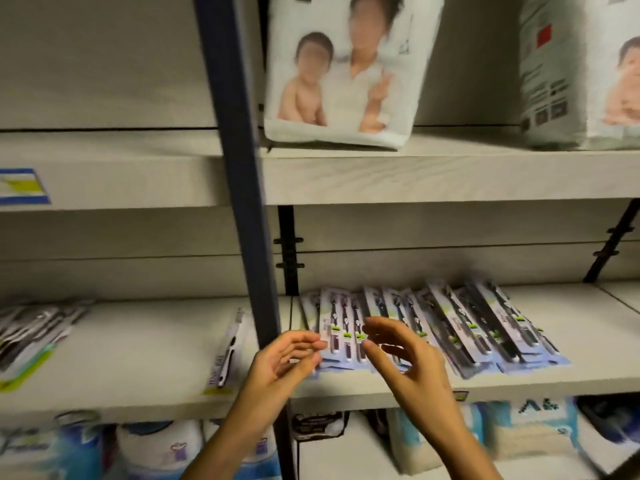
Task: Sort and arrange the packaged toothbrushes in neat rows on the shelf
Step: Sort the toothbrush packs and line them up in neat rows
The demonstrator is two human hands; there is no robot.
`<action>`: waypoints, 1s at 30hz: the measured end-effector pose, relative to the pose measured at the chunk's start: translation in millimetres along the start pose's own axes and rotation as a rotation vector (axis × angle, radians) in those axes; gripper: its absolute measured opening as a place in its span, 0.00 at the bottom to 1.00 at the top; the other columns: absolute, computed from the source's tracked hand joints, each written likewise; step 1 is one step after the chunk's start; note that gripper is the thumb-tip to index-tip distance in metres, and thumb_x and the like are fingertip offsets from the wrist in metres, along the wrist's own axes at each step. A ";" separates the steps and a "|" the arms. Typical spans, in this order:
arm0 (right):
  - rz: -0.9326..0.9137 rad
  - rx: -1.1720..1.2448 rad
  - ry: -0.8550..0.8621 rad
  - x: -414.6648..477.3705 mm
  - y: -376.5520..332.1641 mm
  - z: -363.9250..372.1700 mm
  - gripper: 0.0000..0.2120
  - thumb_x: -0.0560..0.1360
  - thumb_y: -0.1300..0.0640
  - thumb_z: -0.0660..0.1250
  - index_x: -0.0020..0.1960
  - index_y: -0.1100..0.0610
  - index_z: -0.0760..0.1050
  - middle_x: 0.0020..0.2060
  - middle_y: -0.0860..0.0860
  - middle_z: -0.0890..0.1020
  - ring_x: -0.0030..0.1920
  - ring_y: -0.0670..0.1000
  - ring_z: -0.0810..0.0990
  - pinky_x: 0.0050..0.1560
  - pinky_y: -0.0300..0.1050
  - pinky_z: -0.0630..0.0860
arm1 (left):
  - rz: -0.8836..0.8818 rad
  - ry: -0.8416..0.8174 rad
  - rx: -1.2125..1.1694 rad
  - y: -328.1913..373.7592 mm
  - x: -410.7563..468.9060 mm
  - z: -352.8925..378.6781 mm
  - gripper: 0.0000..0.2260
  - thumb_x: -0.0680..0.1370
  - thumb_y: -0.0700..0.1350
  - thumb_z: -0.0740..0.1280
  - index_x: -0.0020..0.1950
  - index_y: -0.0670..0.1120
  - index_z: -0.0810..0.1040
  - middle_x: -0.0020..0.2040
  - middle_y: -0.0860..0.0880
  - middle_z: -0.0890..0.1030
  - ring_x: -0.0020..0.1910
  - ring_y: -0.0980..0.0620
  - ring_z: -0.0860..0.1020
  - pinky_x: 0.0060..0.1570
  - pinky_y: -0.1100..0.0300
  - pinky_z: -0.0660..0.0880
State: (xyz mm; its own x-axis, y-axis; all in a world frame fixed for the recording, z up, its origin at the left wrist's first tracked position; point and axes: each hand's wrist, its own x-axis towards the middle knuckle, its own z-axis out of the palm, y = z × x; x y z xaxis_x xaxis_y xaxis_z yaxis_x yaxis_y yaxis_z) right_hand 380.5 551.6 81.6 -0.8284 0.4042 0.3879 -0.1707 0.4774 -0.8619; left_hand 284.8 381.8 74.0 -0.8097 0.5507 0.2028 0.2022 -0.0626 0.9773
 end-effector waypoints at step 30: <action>0.039 -0.033 -0.189 7.8 -124.8 390.4 0.22 0.69 0.40 0.64 0.63 0.37 0.68 0.58 0.31 0.73 0.58 0.31 0.72 0.55 0.27 0.69 | -0.077 0.086 0.142 -41.1 -68.6 -421.9 0.12 0.73 0.38 0.69 0.56 0.48 0.77 0.53 0.55 0.83 0.51 0.56 0.80 0.53 0.67 0.74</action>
State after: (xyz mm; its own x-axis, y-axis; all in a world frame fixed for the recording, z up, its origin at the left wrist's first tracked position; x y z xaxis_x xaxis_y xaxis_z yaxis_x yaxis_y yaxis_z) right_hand 187.1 190.6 64.8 -0.9202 0.2706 0.2830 -0.1209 0.4911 -0.8627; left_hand 99.6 -4.6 45.5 -0.8688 0.4755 0.1382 0.2087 0.0985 0.9730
